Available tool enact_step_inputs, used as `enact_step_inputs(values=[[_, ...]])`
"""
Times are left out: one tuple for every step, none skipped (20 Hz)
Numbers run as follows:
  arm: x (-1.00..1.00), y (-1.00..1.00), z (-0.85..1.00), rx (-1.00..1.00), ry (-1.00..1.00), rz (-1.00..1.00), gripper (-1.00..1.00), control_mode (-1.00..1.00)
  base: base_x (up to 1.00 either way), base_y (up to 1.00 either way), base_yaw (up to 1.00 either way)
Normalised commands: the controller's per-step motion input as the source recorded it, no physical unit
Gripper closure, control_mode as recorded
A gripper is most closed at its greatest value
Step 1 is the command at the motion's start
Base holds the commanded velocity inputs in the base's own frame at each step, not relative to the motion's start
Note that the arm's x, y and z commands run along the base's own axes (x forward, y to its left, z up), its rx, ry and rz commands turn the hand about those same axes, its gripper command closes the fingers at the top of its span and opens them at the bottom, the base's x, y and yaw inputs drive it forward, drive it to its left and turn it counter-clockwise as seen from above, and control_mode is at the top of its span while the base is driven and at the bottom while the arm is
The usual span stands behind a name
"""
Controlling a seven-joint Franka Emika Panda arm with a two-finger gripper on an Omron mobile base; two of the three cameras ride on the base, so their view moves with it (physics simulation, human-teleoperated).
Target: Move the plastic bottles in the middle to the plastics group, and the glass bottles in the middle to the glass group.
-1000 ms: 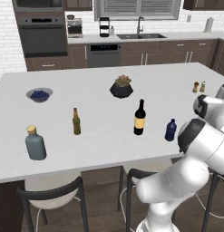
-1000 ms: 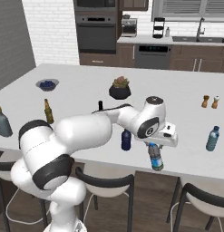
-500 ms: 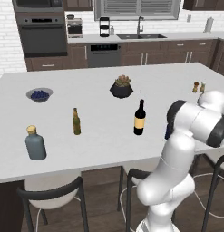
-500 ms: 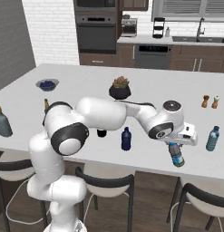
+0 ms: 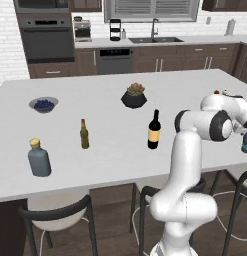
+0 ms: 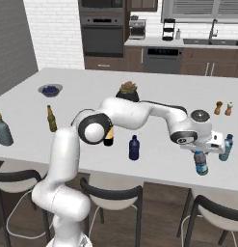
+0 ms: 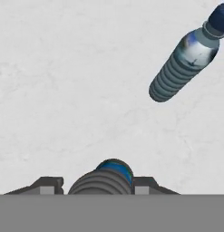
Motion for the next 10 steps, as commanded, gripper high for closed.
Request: enact_step_inputs(values=[[0.54,-0.52,0.0,0.12,0.01,0.0,1.0,-1.0,0.0,0.0,0.0],[0.51,-0.5,0.0,0.14,0.0,0.0,1.0,-1.0,0.0,0.0,0.0],[0.47,-0.5,0.03,0.16,0.0,0.0,1.0,-1.0,0.0,0.0,0.0],[0.46,-0.48,0.03,0.15,0.0,0.0,1.0,-1.0,0.0,0.0,0.0],[0.45,-0.44,0.01,0.14,0.0,0.0,1.0,-1.0,0.0,0.0,0.0],[0.43,-0.4,0.0,0.12,0.0,0.0,1.0,-1.0,0.0,0.0,0.0],[0.4,-0.32,0.0,0.09,0.0,0.0,1.0,-1.0,0.0,0.0,0.0],[0.38,-0.21,0.0,0.05,0.0,0.0,1.0,-1.0,0.0,0.0,0.0],[0.34,-0.06,-0.05,0.0,0.0,0.0,1.0,-1.0,0.0,0.0,0.0],[0.28,0.0,-0.05,0.0,0.0,0.0,1.0,-1.0,0.0,0.0,0.0]])
